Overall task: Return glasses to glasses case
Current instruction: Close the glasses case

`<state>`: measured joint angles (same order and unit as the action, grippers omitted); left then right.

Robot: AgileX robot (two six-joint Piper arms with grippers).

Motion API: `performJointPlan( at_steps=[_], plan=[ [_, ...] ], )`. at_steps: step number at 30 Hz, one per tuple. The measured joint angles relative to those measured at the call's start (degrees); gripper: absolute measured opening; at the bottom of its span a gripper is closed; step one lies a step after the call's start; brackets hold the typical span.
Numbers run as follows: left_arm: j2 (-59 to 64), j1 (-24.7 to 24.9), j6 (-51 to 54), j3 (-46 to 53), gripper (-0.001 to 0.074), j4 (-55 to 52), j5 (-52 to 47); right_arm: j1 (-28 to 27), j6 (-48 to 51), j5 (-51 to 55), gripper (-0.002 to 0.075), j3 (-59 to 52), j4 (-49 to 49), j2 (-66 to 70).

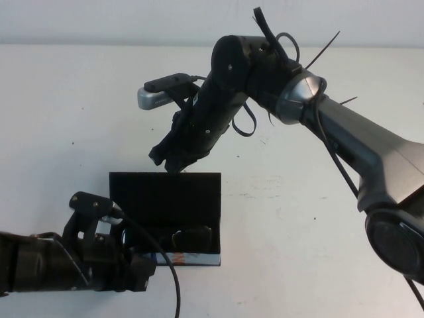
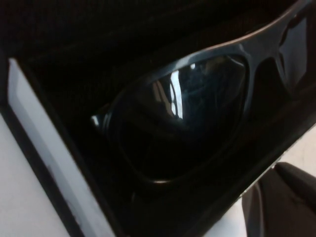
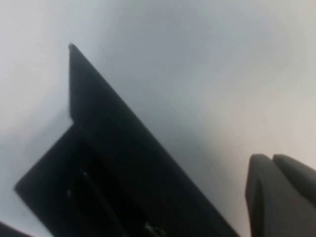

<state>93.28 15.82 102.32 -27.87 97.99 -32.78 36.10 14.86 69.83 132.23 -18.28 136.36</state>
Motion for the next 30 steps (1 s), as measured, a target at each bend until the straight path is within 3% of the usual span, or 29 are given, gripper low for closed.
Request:
performJointPlan(
  at_steps=[9,18,30],
  plan=[
    [0.0,0.0,0.0,0.0,0.0000,0.0,-0.1,0.8,-1.2,0.6,-0.0011,-1.3,-3.0,-1.7],
    [0.0,0.0,0.0,0.0,0.0000,0.0,-0.1,4.5,-2.5,0.6,-0.0011,-12.4,-3.1,-7.6],
    [0.0,0.0,0.0,0.0,0.0000,0.0,-0.5,4.6,-3.0,0.3,-0.0011,-21.9,-2.5,-9.0]
  ],
)
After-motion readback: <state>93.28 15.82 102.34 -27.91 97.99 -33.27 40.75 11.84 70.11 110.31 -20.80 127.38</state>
